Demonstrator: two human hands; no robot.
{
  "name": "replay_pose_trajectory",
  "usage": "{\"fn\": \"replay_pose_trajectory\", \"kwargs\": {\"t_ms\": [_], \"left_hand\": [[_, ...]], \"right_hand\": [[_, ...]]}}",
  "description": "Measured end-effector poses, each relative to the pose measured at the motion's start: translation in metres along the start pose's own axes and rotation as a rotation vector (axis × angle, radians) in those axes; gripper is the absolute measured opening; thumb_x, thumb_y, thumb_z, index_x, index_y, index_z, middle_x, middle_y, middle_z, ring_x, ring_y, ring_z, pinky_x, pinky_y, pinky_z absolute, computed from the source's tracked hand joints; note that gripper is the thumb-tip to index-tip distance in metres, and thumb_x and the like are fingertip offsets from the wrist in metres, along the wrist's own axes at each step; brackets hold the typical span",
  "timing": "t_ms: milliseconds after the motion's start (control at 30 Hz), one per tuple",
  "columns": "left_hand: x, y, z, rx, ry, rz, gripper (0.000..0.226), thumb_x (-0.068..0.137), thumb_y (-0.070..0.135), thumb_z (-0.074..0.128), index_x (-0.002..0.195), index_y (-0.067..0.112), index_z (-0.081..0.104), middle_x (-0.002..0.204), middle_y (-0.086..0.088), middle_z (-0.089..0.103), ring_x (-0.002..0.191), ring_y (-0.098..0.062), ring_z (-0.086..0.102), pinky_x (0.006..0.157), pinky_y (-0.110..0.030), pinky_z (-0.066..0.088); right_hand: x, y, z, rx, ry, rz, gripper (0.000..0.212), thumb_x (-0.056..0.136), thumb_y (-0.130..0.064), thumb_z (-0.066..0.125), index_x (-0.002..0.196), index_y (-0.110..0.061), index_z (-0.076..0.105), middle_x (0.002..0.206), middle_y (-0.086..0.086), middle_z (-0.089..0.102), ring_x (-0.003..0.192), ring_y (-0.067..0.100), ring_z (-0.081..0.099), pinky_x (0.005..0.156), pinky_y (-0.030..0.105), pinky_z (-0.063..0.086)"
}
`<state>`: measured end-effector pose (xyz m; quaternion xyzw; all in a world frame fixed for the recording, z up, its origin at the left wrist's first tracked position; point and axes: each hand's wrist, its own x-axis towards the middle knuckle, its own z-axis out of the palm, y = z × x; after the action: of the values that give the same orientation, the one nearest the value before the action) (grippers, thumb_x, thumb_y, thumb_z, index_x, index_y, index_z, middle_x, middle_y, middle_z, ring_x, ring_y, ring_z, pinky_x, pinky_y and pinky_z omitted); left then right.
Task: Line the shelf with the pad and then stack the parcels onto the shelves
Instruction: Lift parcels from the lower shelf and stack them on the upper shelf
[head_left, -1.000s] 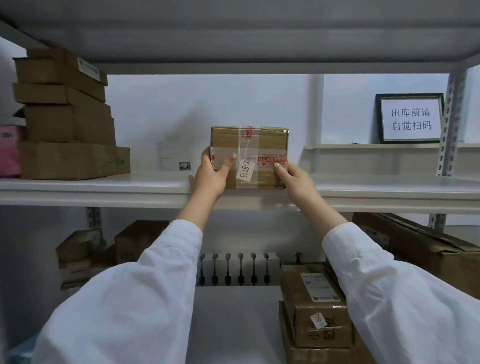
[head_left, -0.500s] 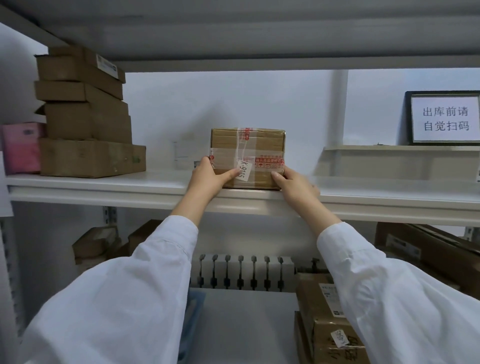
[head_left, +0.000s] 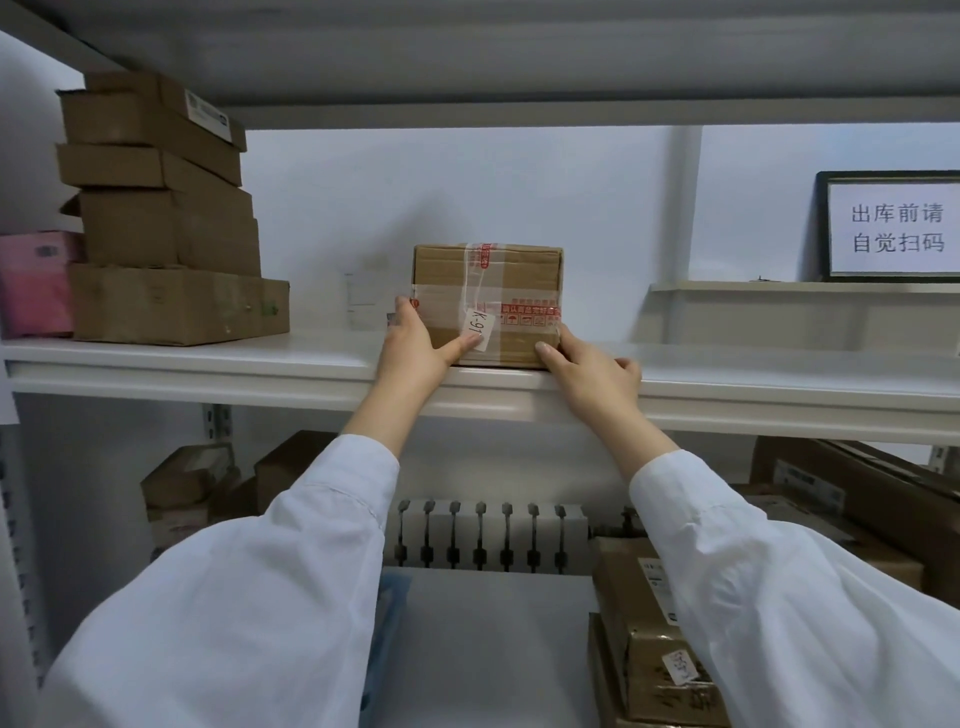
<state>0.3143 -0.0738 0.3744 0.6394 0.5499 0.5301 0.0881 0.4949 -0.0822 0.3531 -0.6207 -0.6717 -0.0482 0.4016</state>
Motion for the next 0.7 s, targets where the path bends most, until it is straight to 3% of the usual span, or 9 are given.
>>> {"fn": "replay_pose_trajectory", "kwargs": {"t_ms": [67,167,267,367,467,533,600,700], "left_hand": [[-0.005,-0.002,0.005,0.029,0.043,0.005,0.107,0.08,0.047,0.067,0.149,0.005,-0.004,0.155,-0.014,0.014,0.143,-0.029,0.015,0.115,-0.037,0.017],[-0.019,-0.006,0.019,0.118,0.163,0.066,0.097,0.084,0.053,0.057,0.15,0.009,0.001,0.155,-0.016,0.012,0.143,-0.032,0.01,0.116,-0.042,0.013],[-0.037,-0.003,0.038,0.101,0.271,0.097,0.08,0.088,0.047,0.054,0.148,0.012,0.013,0.155,-0.015,0.013,0.143,-0.032,0.009,0.118,-0.046,0.007],[-0.055,0.005,0.056,0.033,0.342,0.143,0.071,0.086,0.035,0.059,0.144,0.01,0.024,0.155,-0.015,0.014,0.144,-0.031,0.007,0.116,-0.046,-0.002],[-0.075,0.014,0.067,-0.114,0.374,0.267,0.057,0.083,0.027,0.058,0.133,0.007,0.042,0.144,-0.015,0.036,0.136,-0.031,0.026,0.113,-0.043,0.015],[-0.087,0.016,0.07,-0.209,0.363,0.341,0.042,0.081,0.023,0.054,0.12,0.006,0.054,0.124,-0.009,0.054,0.121,-0.024,0.043,0.105,-0.036,0.03],[-0.101,0.015,0.08,-0.293,0.258,0.37,0.025,0.084,0.019,0.051,0.104,0.009,0.062,0.101,0.001,0.06,0.101,-0.016,0.052,0.092,-0.029,0.041],[-0.119,0.008,0.099,-0.4,0.068,0.325,0.012,0.088,0.008,0.053,0.089,0.015,0.063,0.083,0.0,0.063,0.082,-0.018,0.061,0.072,-0.027,0.049]], "right_hand": [[-0.002,0.005,0.002,-0.023,-0.002,-0.041,0.043,0.099,-0.047,0.025,0.141,-0.039,0.031,0.119,-0.002,0.066,0.112,0.024,0.056,0.1,0.039,0.023],[-0.011,0.011,0.004,0.042,0.018,-0.125,0.047,0.098,-0.044,0.031,0.143,-0.038,0.025,0.129,-0.005,0.06,0.117,0.023,0.053,0.1,0.035,0.023],[-0.022,0.013,0.004,0.239,0.086,-0.185,0.047,0.097,-0.036,0.044,0.143,-0.034,0.034,0.137,-0.005,0.055,0.122,0.022,0.053,0.107,0.038,0.031],[-0.037,0.013,0.0,0.345,0.174,-0.251,0.037,0.096,-0.027,0.05,0.133,-0.02,0.053,0.128,-0.001,0.061,0.116,0.019,0.056,0.101,0.04,0.043],[-0.053,0.024,-0.003,0.369,0.215,-0.308,0.024,0.094,-0.018,0.054,0.111,-0.012,0.069,0.109,0.004,0.069,0.103,0.02,0.061,0.091,0.036,0.048],[-0.063,0.032,-0.004,0.407,0.134,-0.265,0.022,0.093,-0.021,0.056,0.109,-0.014,0.071,0.106,0.0,0.07,0.103,0.016,0.061,0.09,0.029,0.047],[-0.073,0.049,-0.006,0.449,0.008,-0.137,0.023,0.093,-0.023,0.057,0.11,-0.017,0.07,0.108,-0.003,0.069,0.105,0.011,0.06,0.092,0.027,0.046],[-0.086,0.077,-0.004,0.451,-0.15,0.03,0.025,0.094,-0.022,0.055,0.115,-0.016,0.068,0.117,0.001,0.067,0.112,0.013,0.058,0.094,0.025,0.042]]}}
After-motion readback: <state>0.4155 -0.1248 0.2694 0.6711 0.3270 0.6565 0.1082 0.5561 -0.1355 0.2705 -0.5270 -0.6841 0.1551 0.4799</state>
